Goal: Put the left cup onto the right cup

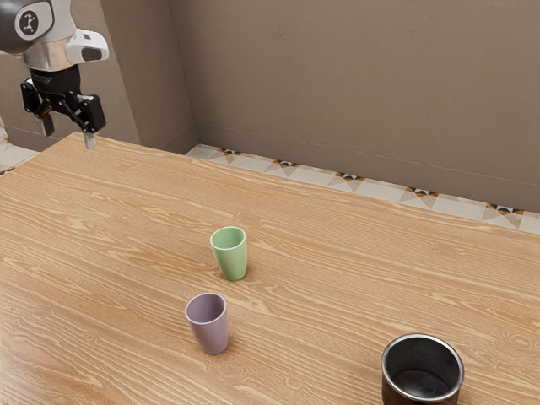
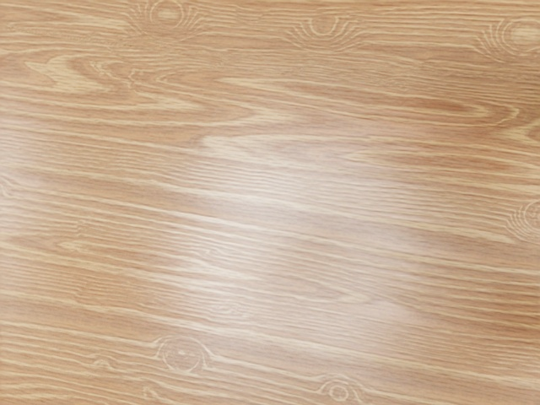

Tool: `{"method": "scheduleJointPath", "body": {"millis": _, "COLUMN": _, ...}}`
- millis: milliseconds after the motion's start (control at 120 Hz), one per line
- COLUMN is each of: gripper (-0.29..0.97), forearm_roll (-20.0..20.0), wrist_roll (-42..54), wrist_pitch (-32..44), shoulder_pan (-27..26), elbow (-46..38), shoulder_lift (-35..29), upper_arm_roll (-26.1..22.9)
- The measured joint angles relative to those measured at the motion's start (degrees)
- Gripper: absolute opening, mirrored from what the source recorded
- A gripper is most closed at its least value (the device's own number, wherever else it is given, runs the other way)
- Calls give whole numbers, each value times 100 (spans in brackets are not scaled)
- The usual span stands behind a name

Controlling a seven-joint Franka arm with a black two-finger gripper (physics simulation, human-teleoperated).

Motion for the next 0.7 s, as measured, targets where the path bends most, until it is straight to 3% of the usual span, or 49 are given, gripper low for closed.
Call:
{"method": "scheduleJointPath", "body": {"millis": 400, "gripper": 68, "forearm_roll": -46, "wrist_roll": 33, "wrist_pitch": 34, "shoulder_pan": 0, "elbow": 54, "shoulder_lift": 333, "upper_arm_roll": -97}}
{"method": "scheduleJointPath", "body": {"millis": 700, "gripper": 68, "forearm_roll": -755, "wrist_roll": -46, "wrist_pitch": 757, "shoulder_pan": 71, "elbow": 47, "shoulder_lift": 1376, "upper_arm_roll": -552}}
